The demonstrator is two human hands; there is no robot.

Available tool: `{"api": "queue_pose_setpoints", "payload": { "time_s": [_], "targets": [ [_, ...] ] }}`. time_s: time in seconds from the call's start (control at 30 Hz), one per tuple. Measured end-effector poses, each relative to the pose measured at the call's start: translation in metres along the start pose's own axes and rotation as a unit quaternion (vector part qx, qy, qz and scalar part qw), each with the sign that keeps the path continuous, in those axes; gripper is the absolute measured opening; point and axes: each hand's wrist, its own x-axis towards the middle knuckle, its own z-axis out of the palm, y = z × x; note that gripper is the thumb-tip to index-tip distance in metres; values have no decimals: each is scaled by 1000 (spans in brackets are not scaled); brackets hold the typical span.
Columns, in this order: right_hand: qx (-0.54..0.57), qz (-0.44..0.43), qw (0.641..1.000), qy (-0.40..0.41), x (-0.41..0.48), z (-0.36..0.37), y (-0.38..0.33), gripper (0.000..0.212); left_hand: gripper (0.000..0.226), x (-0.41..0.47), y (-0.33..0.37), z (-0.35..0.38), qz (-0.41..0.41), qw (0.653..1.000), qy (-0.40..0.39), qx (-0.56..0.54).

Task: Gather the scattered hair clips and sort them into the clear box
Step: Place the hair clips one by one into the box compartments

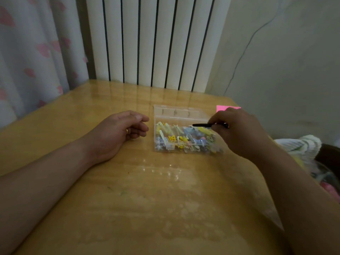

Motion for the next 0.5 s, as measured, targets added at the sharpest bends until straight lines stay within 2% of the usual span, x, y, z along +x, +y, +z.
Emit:
{"api": "queue_pose_setpoints", "payload": {
  "time_s": [0.17, 0.33, 0.5],
  "targets": [
    [-26, -45, 999, 11, 0, 14, -11, 9, 28, 0, 0, -2, 2, 1000, -3, 3],
    [-38, -33, 999, 7, 4, 22, -11, 10, 28, -1, 1, 1, 4, 1000, -1, 8],
    [-1, -7, 1000, 2, 6, 24, -4, 10, 28, -1, 1, 0, 4, 1000, -3, 16]
  ]
}}
